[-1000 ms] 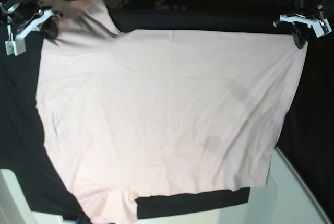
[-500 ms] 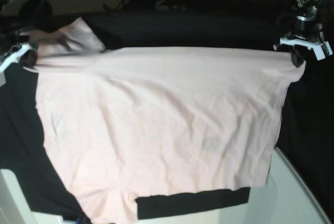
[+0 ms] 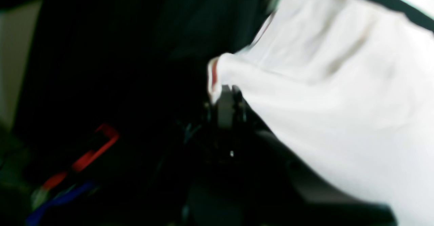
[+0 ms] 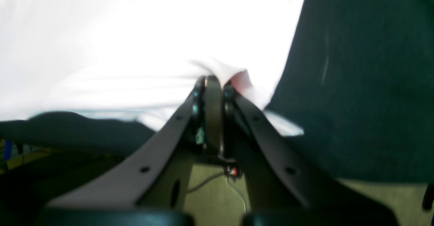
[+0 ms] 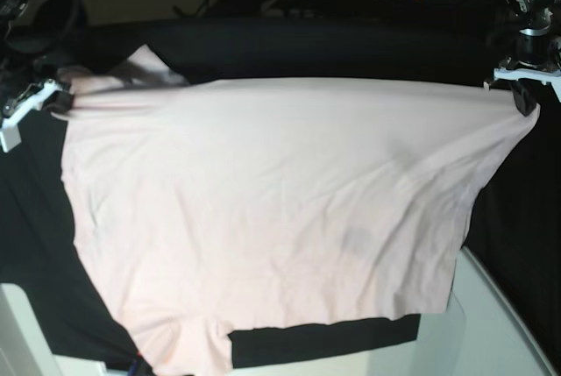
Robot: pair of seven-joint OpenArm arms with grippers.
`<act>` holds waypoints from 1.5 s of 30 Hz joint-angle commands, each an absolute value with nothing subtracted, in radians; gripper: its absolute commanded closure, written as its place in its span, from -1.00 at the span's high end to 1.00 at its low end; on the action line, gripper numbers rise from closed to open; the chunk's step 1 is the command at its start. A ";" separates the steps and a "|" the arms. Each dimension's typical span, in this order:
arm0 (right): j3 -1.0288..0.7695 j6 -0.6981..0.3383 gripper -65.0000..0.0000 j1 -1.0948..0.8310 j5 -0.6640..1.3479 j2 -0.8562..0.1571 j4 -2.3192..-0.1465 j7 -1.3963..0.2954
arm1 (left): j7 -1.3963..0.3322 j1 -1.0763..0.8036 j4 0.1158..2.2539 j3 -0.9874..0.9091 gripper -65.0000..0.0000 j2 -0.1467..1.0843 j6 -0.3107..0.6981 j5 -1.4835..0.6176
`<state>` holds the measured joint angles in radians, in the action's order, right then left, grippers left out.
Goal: Fold the T-shirt properly
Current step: 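Lift the shoulders with both grippers and pull them apart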
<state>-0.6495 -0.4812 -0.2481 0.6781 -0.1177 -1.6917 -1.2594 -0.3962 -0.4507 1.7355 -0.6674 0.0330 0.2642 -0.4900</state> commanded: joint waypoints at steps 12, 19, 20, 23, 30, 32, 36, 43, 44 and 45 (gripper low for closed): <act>-0.659 -0.487 -1.00 -0.406 0.682 -0.071 -1.867 -1.236 | -0.374 -0.513 1.782 -0.690 -1.00 0.047 0.254 -0.493; -0.737 -0.495 -1.00 -0.455 0.684 -0.056 -1.871 -1.244 | -0.372 -0.568 1.782 -0.690 -1.00 0.044 0.254 -0.489; -0.740 -0.510 -1.00 -0.461 0.684 -0.056 -1.871 -1.244 | -0.372 -0.572 1.782 -0.690 -1.00 0.044 0.254 -0.489; -0.742 -0.539 -1.00 -0.466 0.682 -0.056 -1.871 -1.244 | -0.372 -0.587 1.781 -0.690 -1.00 0.044 0.255 -0.493; -0.740 -0.538 -1.00 -0.435 0.677 -0.059 -1.871 -1.245 | -0.378 -0.582 1.813 -0.690 -1.00 0.038 0.255 -0.495; -0.740 -0.536 -1.00 -0.404 0.673 -0.062 -1.871 -1.260 | -0.378 -0.578 1.845 -0.690 -1.00 0.019 0.255 -0.495; -0.740 -0.496 -1.00 -0.340 0.673 -0.079 -1.871 -1.317 | -0.381 -0.556 1.873 -0.677 -1.00 0.015 0.255 -0.489; -0.676 -0.441 -1.00 -0.272 0.674 -0.114 -1.850 -1.320 | -0.383 -0.522 1.863 -0.670 -1.00 0.015 0.254 -0.489; -0.662 -0.437 -1.00 -0.263 0.674 -0.116 -1.837 -1.319 | -0.403 -0.512 1.860 -0.674 -1.00 0.015 0.254 -0.489; -0.656 -0.430 -1.00 -0.252 0.674 -0.116 -1.825 -1.317 | -0.427 -0.506 1.859 -0.676 -1.00 0.015 0.254 -0.489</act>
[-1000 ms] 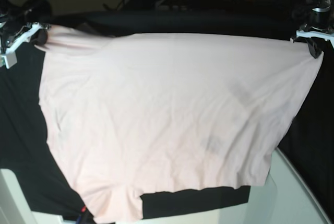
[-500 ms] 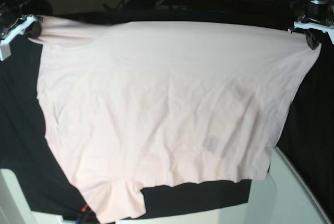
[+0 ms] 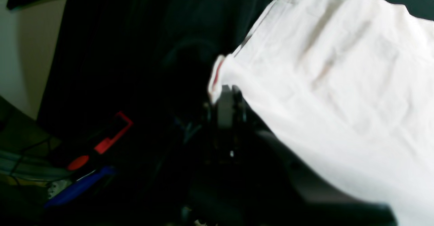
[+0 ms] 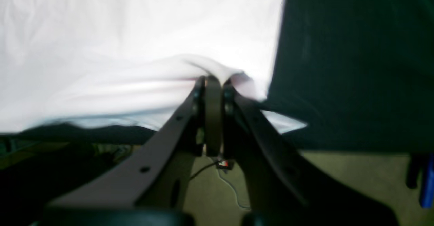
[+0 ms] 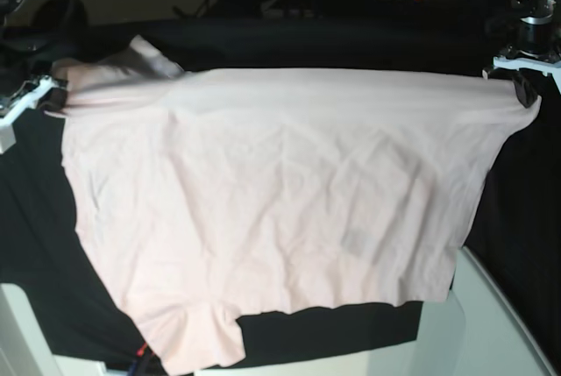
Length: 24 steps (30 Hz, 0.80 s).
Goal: Fold the T-shirt properly
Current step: 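Lift the shoulders with both grippers and pull them apart, then lay the held shoulder edge down onto the shirt body with both grippers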
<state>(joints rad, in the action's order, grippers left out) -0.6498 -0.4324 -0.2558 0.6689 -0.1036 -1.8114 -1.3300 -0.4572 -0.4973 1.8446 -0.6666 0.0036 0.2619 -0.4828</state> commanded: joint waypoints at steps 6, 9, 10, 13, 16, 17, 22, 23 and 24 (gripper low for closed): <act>-0.621 -0.381 -1.00 -0.182 0.673 -0.133 -1.756 -1.314 | -0.510 -0.414 1.857 -0.691 -1.00 0.015 0.200 -0.487; -0.608 -0.380 -1.00 -0.145 0.673 -0.140 -1.722 -1.314 | -0.541 -0.369 1.845 -0.691 -1.00 0.016 0.194 -0.487; -0.607 -0.380 -1.00 -0.136 0.673 -0.150 -1.710 -1.314 | -0.550 -0.355 1.833 -0.693 -1.00 0.018 0.194 -0.487; -0.607 -0.355 -1.00 -0.102 0.673 -0.156 -1.662 -1.313 | -0.556 -0.320 1.781 -0.696 -1.00 0.019 0.194 -0.466; -0.605 -0.354 -1.00 -0.068 0.673 -0.176 -1.620 -1.311 | -0.552 -0.278 1.727 -0.691 -1.00 0.012 0.194 -0.374; -0.605 -0.354 -1.00 -0.056 0.673 -0.176 -1.603 -1.305 | -0.552 -0.266 1.707 -0.691 -1.00 0.004 0.194 -0.352; -0.549 -0.354 -1.00 -0.008 0.671 -0.217 -1.514 -1.260 | -0.550 -0.213 1.662 -0.696 -1.00 -0.007 0.194 -0.321; -0.535 -0.354 -1.00 -0.007 0.671 -0.229 -1.495 -1.248 | -0.550 -0.205 1.661 -0.694 -1.00 -0.007 0.194 -0.320; -0.521 -0.354 -1.00 -0.001 0.671 -0.232 -1.478 -1.233 | -0.550 -0.197 1.658 -0.694 -1.00 -0.007 0.194 -0.320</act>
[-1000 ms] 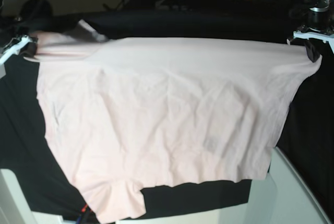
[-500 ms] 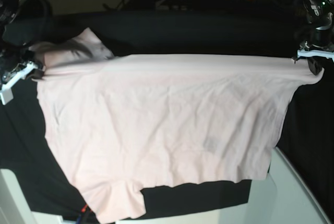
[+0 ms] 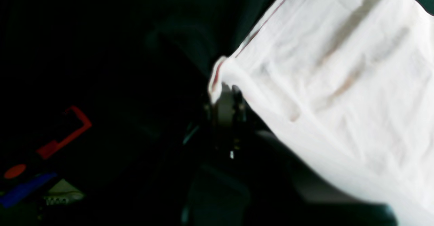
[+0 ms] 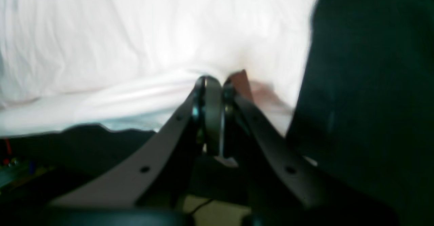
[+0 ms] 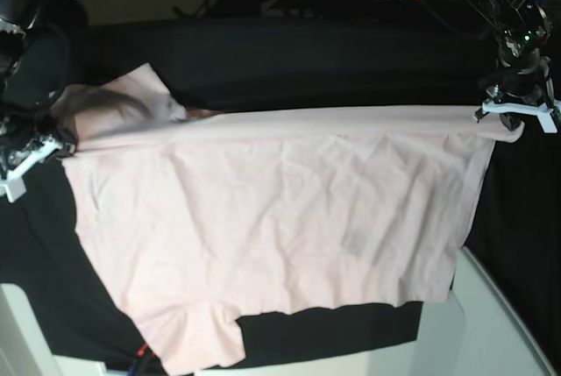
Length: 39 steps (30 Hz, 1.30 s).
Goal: Fold the T-shirt properly
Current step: 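Lay the held shoulder edge down onto the shirt body with both grippers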
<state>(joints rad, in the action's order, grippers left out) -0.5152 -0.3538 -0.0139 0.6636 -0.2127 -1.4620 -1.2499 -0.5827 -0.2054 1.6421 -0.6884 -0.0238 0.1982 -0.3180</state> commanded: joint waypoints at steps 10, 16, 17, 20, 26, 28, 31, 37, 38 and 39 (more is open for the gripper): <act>-0.470 -0.354 -1.00 0.085 0.671 -0.268 -1.340 -1.173 | -0.552 -0.130 1.596 -0.694 -1.00 -0.004 0.194 -0.314; -0.469 -0.352 -1.00 0.128 0.671 -0.271 -1.287 -1.171 | -0.550 -0.067 1.535 -0.693 -1.00 -0.007 0.194 -0.196; -0.464 -0.352 -1.00 0.133 0.671 -0.271 -1.279 -1.170 | -0.550 -0.059 1.527 -0.693 -1.00 -0.007 0.194 -0.196; -0.426 -0.352 -1.00 0.140 0.671 -0.272 -1.276 -1.148 | -0.550 -0.033 1.526 -0.691 -1.00 -0.007 0.194 -0.189; -0.375 -0.295 -1.00 0.154 0.671 -0.272 -1.237 -1.087 | -0.550 0.021 1.480 -0.690 -1.00 -0.005 0.194 -0.186; -0.367 -0.295 -1.00 0.156 0.671 -0.274 -1.219 -1.075 | -0.550 0.033 1.442 -0.690 -1.00 -0.002 0.194 -0.186; -0.364 -0.294 -1.00 0.170 0.671 -0.285 -1.188 -1.058 | -0.547 0.054 1.403 -0.691 -1.00 -0.001 0.194 -0.186; -0.364 -0.294 -1.00 0.193 0.671 -0.303 -1.139 -1.029 | -0.466 0.090 1.319 -0.690 -1.00 0.015 0.194 -0.186; -0.363 -0.294 -1.00 0.202 0.671 -0.305 -1.133 -1.024 | -0.455 0.101 1.300 -0.680 -1.00 0.016 0.194 -0.185; -0.363 -0.294 -1.00 0.206 0.671 -0.305 -1.124 -1.021 | -0.444 0.102 1.285 -0.659 -1.00 0.025 0.194 -0.180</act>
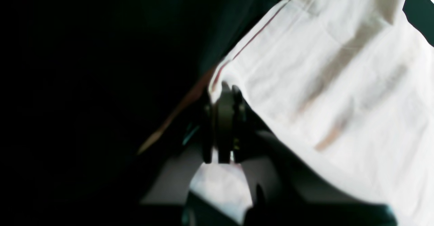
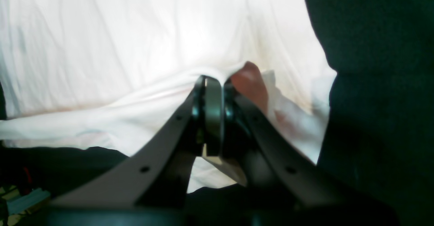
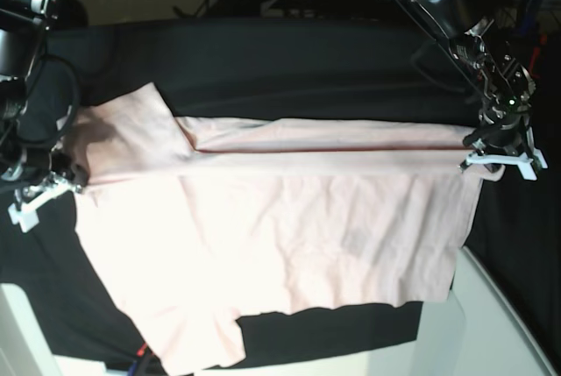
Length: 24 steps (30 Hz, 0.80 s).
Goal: Fold the T-shirt properly
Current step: 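Lay the held shoulder edge down onto the shirt body with both grippers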
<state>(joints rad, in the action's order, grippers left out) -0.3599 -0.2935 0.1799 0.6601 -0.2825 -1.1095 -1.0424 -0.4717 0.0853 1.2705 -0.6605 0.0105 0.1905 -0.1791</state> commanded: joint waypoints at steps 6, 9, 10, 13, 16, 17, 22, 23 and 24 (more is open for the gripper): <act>-0.354 -0.294 -1.00 0.231 0.671 -0.305 -1.067 -0.990 | -0.349 0.113 1.214 -0.601 -1.00 0.025 0.194 -0.111; -0.300 -0.294 -1.00 0.246 0.671 -0.309 -1.027 -0.955 | -0.337 0.117 1.193 -0.602 -1.00 0.027 0.194 -0.110; -0.288 -0.294 -1.00 0.254 0.671 -0.312 -1.009 -0.940 | -0.337 0.131 1.187 -0.607 -1.00 0.028 0.194 -0.110; -0.260 -0.294 -1.00 0.271 0.671 -0.315 -0.960 -0.900 | -0.337 0.136 1.188 -0.611 -1.00 0.030 0.194 -0.110; -0.251 -0.294 -1.00 0.272 0.671 -0.317 -0.944 -0.885 | -0.337 0.139 1.187 -0.611 -1.00 0.045 0.159 -0.110; -0.251 -0.294 -1.00 0.278 0.671 -0.317 -0.944 -0.880 | -0.337 0.139 1.187 -0.610 -1.00 0.045 0.145 -0.110; -0.251 -0.294 -1.00 0.297 0.671 -0.317 -0.940 -0.878 | -0.337 0.139 1.182 -0.610 -1.00 0.051 0.140 -0.110; -0.251 -0.294 -1.00 0.298 0.671 -0.317 -0.940 -0.878 | -0.337 0.140 1.175 -0.610 -1.00 0.051 0.140 -0.110; -0.251 -0.294 -1.00 0.298 0.671 -0.317 -0.940 -0.878 | -0.337 0.140 1.165 -0.610 -1.00 0.051 0.140 -0.110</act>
